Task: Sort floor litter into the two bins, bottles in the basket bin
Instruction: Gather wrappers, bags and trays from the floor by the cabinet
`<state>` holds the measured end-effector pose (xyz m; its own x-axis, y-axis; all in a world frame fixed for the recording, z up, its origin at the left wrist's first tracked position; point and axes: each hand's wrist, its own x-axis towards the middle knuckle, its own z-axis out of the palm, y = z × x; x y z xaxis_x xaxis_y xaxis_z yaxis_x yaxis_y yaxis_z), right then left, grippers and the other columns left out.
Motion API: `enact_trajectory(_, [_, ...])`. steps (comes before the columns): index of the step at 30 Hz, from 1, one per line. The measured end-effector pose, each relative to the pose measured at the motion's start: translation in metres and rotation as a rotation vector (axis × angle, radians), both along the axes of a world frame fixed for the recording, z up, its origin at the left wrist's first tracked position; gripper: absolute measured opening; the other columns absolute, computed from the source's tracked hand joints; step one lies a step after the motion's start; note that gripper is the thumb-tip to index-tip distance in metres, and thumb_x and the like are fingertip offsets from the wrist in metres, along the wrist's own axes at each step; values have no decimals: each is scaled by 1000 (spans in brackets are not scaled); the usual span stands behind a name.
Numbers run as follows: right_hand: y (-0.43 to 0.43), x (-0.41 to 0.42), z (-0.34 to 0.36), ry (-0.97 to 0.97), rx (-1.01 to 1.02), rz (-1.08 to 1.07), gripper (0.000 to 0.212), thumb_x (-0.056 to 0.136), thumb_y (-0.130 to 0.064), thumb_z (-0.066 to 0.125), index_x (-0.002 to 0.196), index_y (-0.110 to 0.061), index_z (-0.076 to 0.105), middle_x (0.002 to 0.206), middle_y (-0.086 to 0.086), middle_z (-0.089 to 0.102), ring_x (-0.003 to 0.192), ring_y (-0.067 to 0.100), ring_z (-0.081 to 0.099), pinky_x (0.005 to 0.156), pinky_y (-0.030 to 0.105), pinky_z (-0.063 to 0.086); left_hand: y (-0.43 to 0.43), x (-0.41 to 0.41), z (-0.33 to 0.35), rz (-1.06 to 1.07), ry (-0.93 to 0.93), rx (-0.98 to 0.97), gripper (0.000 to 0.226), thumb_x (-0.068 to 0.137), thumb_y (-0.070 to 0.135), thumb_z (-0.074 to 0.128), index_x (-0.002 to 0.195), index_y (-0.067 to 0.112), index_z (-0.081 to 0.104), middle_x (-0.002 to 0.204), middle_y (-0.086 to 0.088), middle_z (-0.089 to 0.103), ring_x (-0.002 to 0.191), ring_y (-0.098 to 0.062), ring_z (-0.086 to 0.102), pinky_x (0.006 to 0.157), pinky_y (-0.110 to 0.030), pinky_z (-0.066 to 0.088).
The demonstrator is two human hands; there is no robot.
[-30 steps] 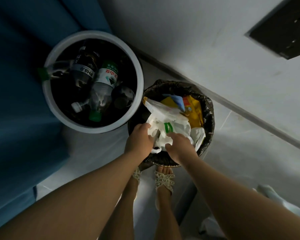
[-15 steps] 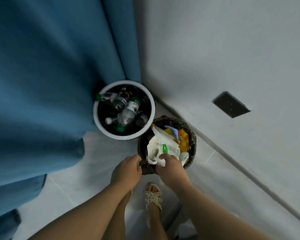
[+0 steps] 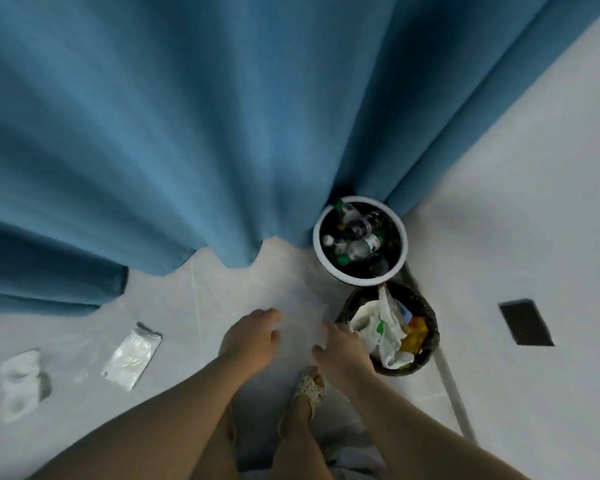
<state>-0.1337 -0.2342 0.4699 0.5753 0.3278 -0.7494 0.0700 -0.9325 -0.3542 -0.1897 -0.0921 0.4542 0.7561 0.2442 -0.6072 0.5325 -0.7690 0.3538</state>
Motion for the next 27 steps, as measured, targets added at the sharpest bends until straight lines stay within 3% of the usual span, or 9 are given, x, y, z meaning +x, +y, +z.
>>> enact_trajectory(16, [284, -168, 21, -67, 1, 730, 38, 95, -27, 48, 132, -19, 45, 138, 2, 47, 124, 19, 46, 101, 30, 42, 217, -228, 25, 630, -9, 88, 38, 94, 23, 42, 131, 25, 47, 134, 1, 55, 122, -20, 50, 98, -32, 45])
enact_trajectory(27, [400, -233, -9, -46, -38, 1095, 39, 94, -24, 47, 132, -18, 46, 138, 4, 47, 122, 22, 48, 96, 28, 40, 276, -328, -4, 1044, 62, 6, 40, 96, 20, 40, 135, 23, 43, 136, -2, 52, 123, -22, 47, 97, -33, 43])
